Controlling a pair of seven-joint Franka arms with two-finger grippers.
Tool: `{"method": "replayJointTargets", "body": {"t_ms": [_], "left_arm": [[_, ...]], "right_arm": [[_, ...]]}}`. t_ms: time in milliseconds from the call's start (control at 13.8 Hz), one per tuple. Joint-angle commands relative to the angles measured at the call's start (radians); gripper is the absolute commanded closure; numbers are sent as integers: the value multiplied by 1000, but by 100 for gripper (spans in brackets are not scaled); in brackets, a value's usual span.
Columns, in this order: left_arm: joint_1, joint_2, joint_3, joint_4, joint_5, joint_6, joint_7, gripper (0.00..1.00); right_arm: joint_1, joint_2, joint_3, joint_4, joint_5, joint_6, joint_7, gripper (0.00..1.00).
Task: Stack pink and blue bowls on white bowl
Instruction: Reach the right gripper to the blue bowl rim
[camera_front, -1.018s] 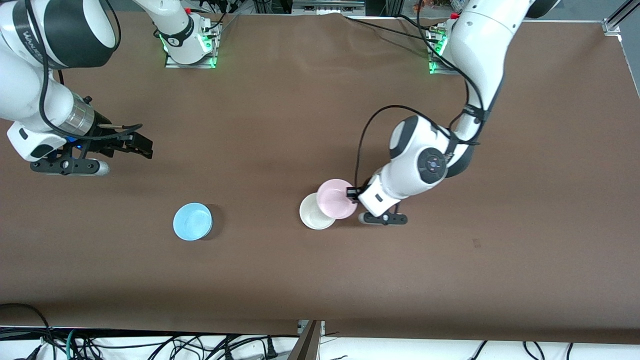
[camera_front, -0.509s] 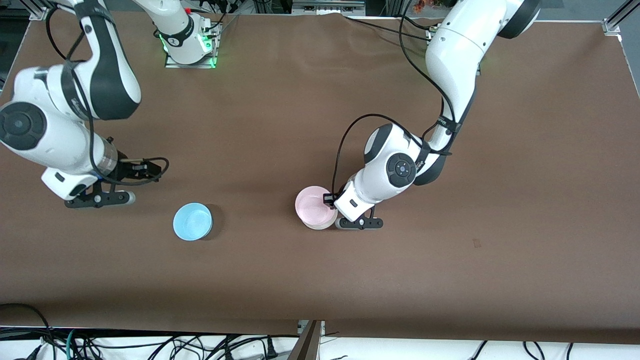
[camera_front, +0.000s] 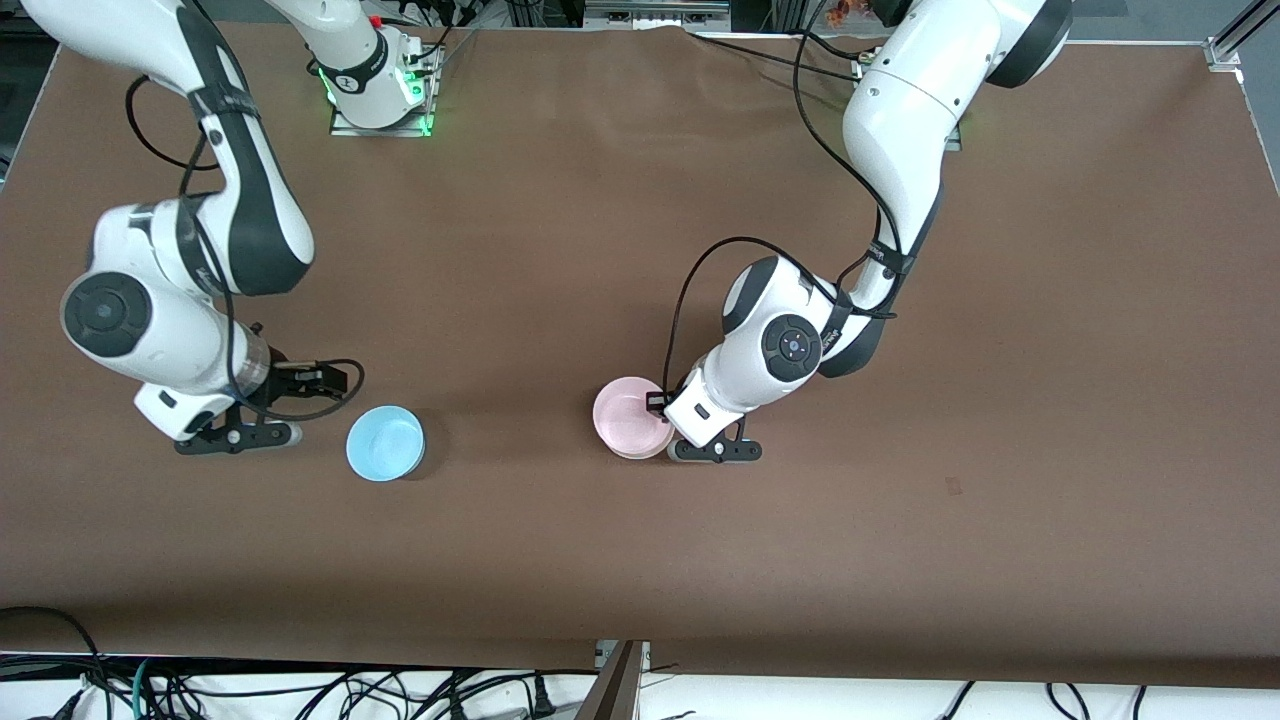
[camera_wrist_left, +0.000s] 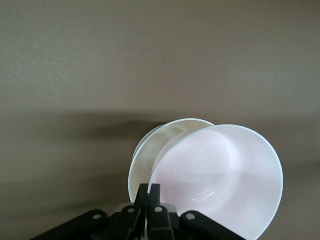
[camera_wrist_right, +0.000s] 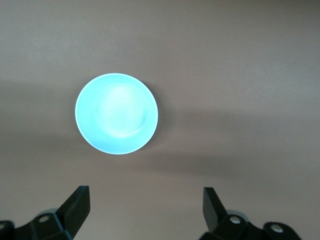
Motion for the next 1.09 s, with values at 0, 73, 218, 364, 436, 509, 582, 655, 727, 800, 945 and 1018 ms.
{"method": "replayJointTargets", "body": {"t_ms": [0, 73, 218, 364, 436, 509, 582, 655, 727, 800, 945, 1018], "left_arm": [[-8, 10, 10, 28, 25, -11, -17, 100], [-5, 10, 10, 27, 25, -11, -17, 100], [-4, 9, 10, 27, 33, -11, -15, 100], [-2, 7, 10, 27, 33, -11, -14, 100], [-2, 7, 10, 25, 33, -11, -14, 100], [-1, 7, 10, 25, 33, -11, -12, 100], [-1, 7, 10, 22, 33, -13, -12, 100], [-1, 6, 11, 16, 33, -13, -12, 100], [-2, 7, 11, 16, 33, -13, -12, 100], [-2, 7, 11, 8, 33, -13, -12, 100], [-2, 7, 11, 5, 33, -14, -12, 100], [-2, 7, 11, 5, 33, -13, -12, 100]], "right_arm": [[-13, 52, 2, 19, -8, 13, -16, 0], [-19, 60, 2, 19, -3, 28, -15, 0], [-31, 88, 2, 16, -1, 61, -15, 0], [-39, 123, 2, 19, 3, 105, -13, 0], [-40, 141, 2, 19, 3, 143, -15, 0], [-40, 161, 2, 19, 3, 179, -15, 0], [-42, 181, 2, 19, 2, 208, -7, 1], [-40, 197, 2, 21, 2, 231, -1, 1], [-39, 212, 2, 27, 3, 252, 4, 1], [-39, 230, 2, 44, 9, 262, -2, 1], [-39, 264, 3, 87, 35, 262, -5, 2], [-37, 275, 3, 93, 51, 262, -1, 2]]}}
